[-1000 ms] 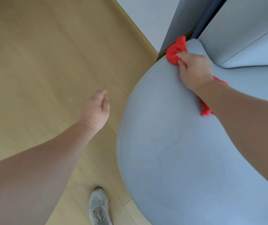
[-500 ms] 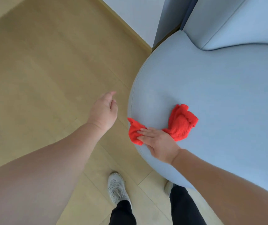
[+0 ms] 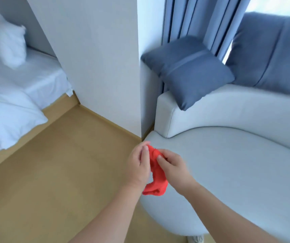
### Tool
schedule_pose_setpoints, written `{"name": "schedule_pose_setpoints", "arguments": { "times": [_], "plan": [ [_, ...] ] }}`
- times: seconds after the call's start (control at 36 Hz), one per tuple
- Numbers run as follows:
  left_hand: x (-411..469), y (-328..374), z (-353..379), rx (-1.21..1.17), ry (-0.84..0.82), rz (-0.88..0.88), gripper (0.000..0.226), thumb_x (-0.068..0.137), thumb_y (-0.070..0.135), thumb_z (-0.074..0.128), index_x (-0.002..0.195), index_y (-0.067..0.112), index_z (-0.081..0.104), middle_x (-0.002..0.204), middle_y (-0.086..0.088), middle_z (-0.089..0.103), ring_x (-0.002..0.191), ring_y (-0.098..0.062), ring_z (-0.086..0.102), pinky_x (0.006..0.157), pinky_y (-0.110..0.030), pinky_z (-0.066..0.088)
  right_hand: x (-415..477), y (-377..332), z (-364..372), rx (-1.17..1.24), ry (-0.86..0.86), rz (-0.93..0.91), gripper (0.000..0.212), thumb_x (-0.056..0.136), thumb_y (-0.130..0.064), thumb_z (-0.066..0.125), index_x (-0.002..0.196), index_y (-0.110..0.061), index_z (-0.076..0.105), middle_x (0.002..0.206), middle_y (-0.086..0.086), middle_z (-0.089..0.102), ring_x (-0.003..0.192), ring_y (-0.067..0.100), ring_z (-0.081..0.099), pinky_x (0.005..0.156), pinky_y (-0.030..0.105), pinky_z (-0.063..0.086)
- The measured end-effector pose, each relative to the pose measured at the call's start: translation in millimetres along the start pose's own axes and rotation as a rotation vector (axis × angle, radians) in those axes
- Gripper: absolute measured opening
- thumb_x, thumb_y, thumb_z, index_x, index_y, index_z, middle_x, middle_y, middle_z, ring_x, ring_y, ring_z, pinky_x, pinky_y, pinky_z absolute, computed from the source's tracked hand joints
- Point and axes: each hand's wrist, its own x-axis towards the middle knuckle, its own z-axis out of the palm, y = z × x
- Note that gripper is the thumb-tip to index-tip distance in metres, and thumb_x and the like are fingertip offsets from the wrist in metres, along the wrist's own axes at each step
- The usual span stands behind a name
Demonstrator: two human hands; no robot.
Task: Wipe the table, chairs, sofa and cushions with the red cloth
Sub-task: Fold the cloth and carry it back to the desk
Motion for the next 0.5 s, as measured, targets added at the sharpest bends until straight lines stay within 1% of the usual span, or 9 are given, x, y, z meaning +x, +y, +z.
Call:
{"name": "schedule_pose_setpoints", "arguments": {
  "times": [0.06,0.11,0.17,0.22,0.28,0.33,0.39,0.5],
  "plan": [
    [0,43,-5,-0.062,0.068,0.053,0.035,0.085,0.045,0.037,0.089,0.027,0.067,0.098,0.009,0.068,0.1,-0.009,0.061,0.091,-0.035,0.047,-16,-41,8,0.049,-0.052,-0.029,0.03,0.099,-0.008,0.045,0.089,-0.022,0.069,0.076,-0.002,0.067,0.07,0.01,0.061,0.064,0.022,0.048],
    [2,83,-13,-0.098,0.13,0.124,0.038,0.08,0.045,0.037,0.075,0.022,0.065,0.086,0.005,0.068,0.09,-0.01,0.062,0.085,-0.031,0.047,-32,-76,11,0.082,-0.091,-0.032,0.033,0.101,-0.012,0.044,0.081,-0.022,0.068,0.069,-0.009,0.061,0.064,0.006,0.054,0.059,0.017,0.043],
    [2,117,-22,-0.069,0.118,0.204,0.042,0.079,0.049,0.035,0.066,0.021,0.064,0.073,0.005,0.068,0.076,-0.004,0.061,0.074,-0.02,0.044,-44,-106,6,0.078,-0.11,-0.045,0.03,0.101,-0.015,0.044,0.08,-0.018,0.065,0.066,-0.011,0.055,0.061,0.004,0.048,0.057,0.016,0.038],
    [-1,145,-27,0.0,0.04,0.286,0.05,0.08,0.053,0.032,0.058,0.022,0.064,0.064,0.006,0.067,0.065,-0.003,0.06,0.064,-0.013,0.042,-54,-134,-4,0.04,-0.126,-0.075,0.026,0.101,-0.013,0.043,0.087,-0.009,0.064,0.071,-0.004,0.053,0.066,0.008,0.047,0.061,0.022,0.038],
    [-3,171,-26,0.031,-0.027,0.335,0.053,0.08,0.055,0.03,0.055,0.021,0.063,0.059,0.005,0.065,0.06,-0.004,0.059,0.06,-0.015,0.042,-61,-159,-17,0.01,-0.128,-0.107,0.025,0.1,-0.012,0.043,0.087,-0.005,0.062,0.073,0.001,0.051,0.07,0.013,0.045,0.064,0.029,0.037],
    [-4,196,-24,0.039,-0.044,0.376,0.055,0.079,0.057,0.03,0.056,0.019,0.063,0.058,0.004,0.064,0.06,-0.006,0.059,0.062,-0.02,0.044,-67,-182,-30,-0.041,-0.109,-0.138,0.023,0.097,-0.016,0.045,0.087,-0.002,0.06,0.075,0.003,0.049,0.072,0.017,0.043,0.067,0.032,0.033],
    [-4,215,-21,0.07,-0.04,0.424,0.056,0.079,0.058,0.029,0.056,0.019,0.062,0.058,0.005,0.064,0.061,-0.008,0.059,0.064,-0.027,0.046,-70,-200,-41,-0.101,-0.092,-0.167,0.022,0.094,-0.02,0.047,0.087,-0.004,0.061,0.075,0.002,0.051,0.072,0.017,0.045,0.068,0.033,0.036],
    [-2,240,-18,0.216,-0.014,0.526,0.058,0.08,0.062,0.024,0.058,0.022,0.061,0.06,0.006,0.064,0.067,-0.013,0.061,0.065,-0.031,0.046,-75,-227,-56,-0.237,-0.063,-0.196,0.023,0.094,-0.023,0.047,0.086,-0.007,0.061,0.076,0.004,0.057,0.073,0.013,0.049,0.071,0.036,0.042]
  ]
}}
